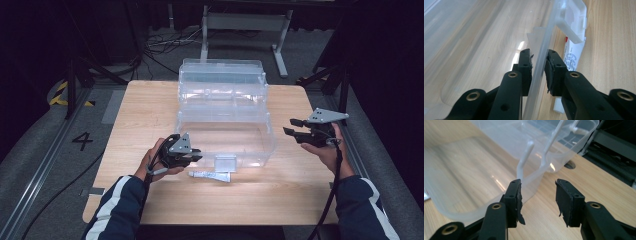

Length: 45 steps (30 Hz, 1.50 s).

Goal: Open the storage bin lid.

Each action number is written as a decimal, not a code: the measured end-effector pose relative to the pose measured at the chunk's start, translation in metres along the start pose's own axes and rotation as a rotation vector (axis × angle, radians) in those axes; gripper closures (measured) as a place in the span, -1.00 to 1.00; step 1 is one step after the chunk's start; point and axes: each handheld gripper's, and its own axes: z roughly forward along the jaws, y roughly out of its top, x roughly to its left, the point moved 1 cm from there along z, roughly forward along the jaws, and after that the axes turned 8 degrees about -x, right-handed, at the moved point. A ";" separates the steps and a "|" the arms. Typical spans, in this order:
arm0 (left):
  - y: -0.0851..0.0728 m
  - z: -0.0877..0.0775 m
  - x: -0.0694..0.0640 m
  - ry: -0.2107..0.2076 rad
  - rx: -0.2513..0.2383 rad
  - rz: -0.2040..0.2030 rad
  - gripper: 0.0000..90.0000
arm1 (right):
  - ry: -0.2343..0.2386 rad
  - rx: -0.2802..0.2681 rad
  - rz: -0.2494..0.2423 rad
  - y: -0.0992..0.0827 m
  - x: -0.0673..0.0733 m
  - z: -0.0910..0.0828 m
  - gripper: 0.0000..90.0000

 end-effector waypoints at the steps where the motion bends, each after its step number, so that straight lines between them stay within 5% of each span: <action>1: 0.000 0.000 0.000 0.003 -0.001 0.001 0.69 | 0.014 0.011 0.007 -0.006 0.002 0.000 0.23; 12: -0.004 -0.003 0.005 0.050 0.000 -0.023 0.54 | 0.116 0.034 -0.005 -0.019 0.027 -0.006 0.19; 16: -0.002 -0.015 0.003 0.085 -0.017 -0.044 0.15 | 0.122 0.065 -0.004 -0.030 0.029 -0.006 0.17; 19: 0.000 -0.024 -0.005 0.127 0.014 -0.024 0.04 | 0.125 0.082 0.005 -0.035 0.028 -0.004 0.16; 25: -0.004 -0.040 -0.016 0.171 -0.003 -0.017 -0.07 | 0.127 0.097 0.012 -0.040 0.027 -0.003 0.16; 27: -0.002 -0.051 -0.020 0.233 -0.004 0.037 -0.07 | 0.125 0.101 0.012 -0.041 0.027 -0.002 0.15; 29: -0.001 -0.062 -0.020 0.210 -0.066 -0.015 -0.08 | 0.132 0.104 0.019 -0.042 0.027 -0.001 0.15; 32: -0.003 -0.066 -0.023 0.186 -0.082 -0.038 -0.11 | 0.135 0.111 0.016 -0.042 0.027 0.001 0.15; 34: -0.007 -0.061 -0.030 0.148 -0.026 -0.025 -0.11 | 0.144 0.115 0.014 -0.042 0.028 0.002 0.15; 45: -0.010 -0.035 -0.045 0.014 0.096 0.008 -0.07 | 0.151 0.159 0.027 -0.050 0.027 0.008 0.13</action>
